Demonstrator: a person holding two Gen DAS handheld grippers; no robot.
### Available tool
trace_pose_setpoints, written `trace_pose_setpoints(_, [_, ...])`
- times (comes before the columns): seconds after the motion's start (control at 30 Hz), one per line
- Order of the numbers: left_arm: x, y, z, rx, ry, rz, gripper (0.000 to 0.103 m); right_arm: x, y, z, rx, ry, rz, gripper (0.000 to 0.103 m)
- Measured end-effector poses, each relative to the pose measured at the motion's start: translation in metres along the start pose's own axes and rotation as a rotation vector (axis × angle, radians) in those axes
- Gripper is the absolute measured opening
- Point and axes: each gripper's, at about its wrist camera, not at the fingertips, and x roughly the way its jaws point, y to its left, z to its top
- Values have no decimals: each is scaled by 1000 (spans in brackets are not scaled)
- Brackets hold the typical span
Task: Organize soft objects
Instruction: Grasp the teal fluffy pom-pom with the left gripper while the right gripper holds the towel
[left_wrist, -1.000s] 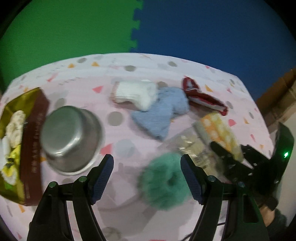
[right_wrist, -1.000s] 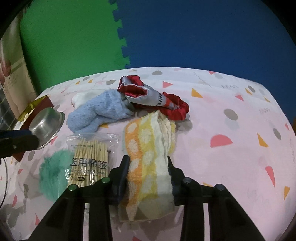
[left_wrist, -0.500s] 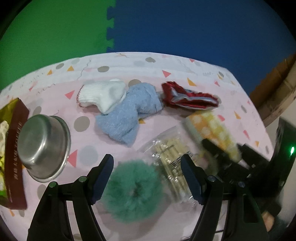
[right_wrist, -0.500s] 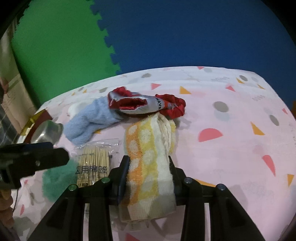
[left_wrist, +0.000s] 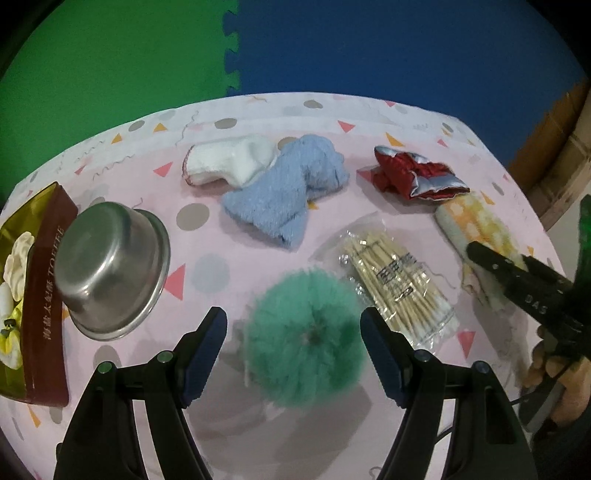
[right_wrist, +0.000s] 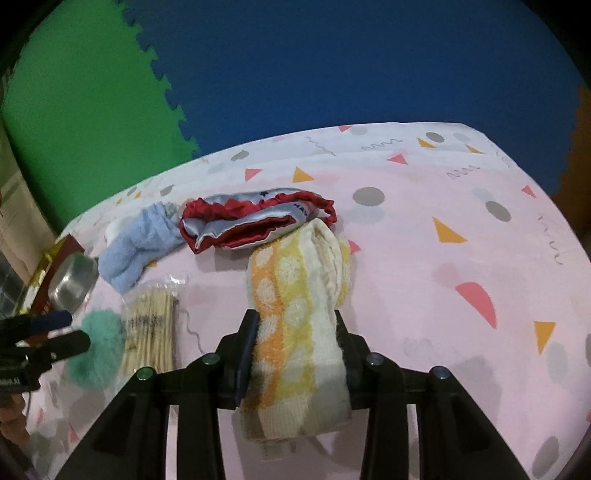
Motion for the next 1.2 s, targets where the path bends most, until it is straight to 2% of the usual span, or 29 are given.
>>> trace_pose_setpoints(0.37, [25, -4, -5, 2, 37, -1, 75, -4, -1, -7, -1, -9, -9, 39])
trace_pose_setpoints(0.43, [25, -6, -6, 18, 20, 14, 75, -4, 0, -7, 0, -9, -7, 39])
trace_pose_setpoints(0.47, [25, -8, -6, 28, 20, 19, 73, -3, -1, -7, 0, -9, -5, 39])
trace_pose_setpoints(0.5, [25, -8, -7, 34, 14, 19, 62, -3, 0, -7, 0, -9, -6, 39])
trace_pose_setpoints(0.53, [23, -8, -8, 41, 6, 21, 56, -3, 0, -7, -1, -9, -7, 39])
trace_pose_setpoints(0.6, [21, -6, -7, 43, 5, 17, 35, -3, -1, -7, -1, -8, -6, 39])
trace_pose_setpoints(0.67, [19, 0, -6, 19, 10, -6, 24, -3, -1, -7, 0, -9, -6, 39])
trace_pose_setpoints(0.73, [16, 5, -6, -2, 18, -32, 18, -3, -1, -7, -1, -9, -7, 39])
trace_pose_setpoints(1.07, [-15, 20, -8, -12, -26, -35, 16, -3, -1, -7, 0, -8, -7, 40])
trace_pose_setpoints(1.2, [-32, 33, -7, -31, -46, -8, 16, -3, -1, -7, -1, -8, -7, 40])
